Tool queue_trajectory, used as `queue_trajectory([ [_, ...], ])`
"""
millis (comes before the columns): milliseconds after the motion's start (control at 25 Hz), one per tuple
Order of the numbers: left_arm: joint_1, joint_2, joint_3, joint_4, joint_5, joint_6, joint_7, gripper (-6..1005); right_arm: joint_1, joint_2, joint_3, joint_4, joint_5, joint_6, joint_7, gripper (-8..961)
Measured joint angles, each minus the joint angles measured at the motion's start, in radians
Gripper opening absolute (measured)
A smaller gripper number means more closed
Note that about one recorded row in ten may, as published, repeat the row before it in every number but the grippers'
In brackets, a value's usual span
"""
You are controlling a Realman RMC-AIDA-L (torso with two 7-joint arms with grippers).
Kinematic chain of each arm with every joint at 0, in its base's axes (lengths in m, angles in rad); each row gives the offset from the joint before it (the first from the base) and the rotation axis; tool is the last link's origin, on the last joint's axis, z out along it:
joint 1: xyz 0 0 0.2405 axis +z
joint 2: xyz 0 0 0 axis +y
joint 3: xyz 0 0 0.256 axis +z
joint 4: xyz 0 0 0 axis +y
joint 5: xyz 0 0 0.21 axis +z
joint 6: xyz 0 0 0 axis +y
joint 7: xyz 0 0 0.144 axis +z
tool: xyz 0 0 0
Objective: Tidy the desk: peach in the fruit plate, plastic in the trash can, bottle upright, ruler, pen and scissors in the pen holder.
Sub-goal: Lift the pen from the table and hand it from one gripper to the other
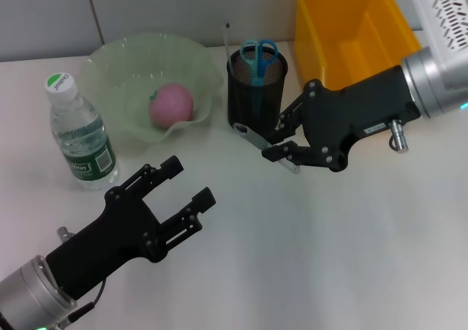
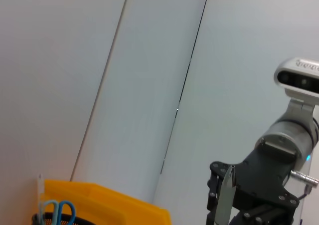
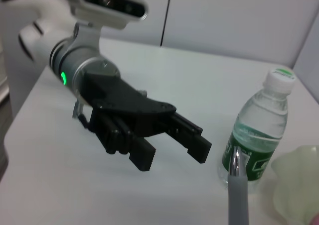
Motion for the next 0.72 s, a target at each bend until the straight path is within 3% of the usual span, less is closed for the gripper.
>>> queue_trajectory([
  [200,0.001,0.001,0.000,0.000,-0.004,0.012,0.001,752,-0.039,0.000,0.003,0.018,0.056,0.005,-0.007,120],
  [720,0.007,0.001,0.000,0.000,-0.006,0.031,0.001,750,-0.056,-0.002,0.016,0.048,0.100,0.007,-0.012,120],
])
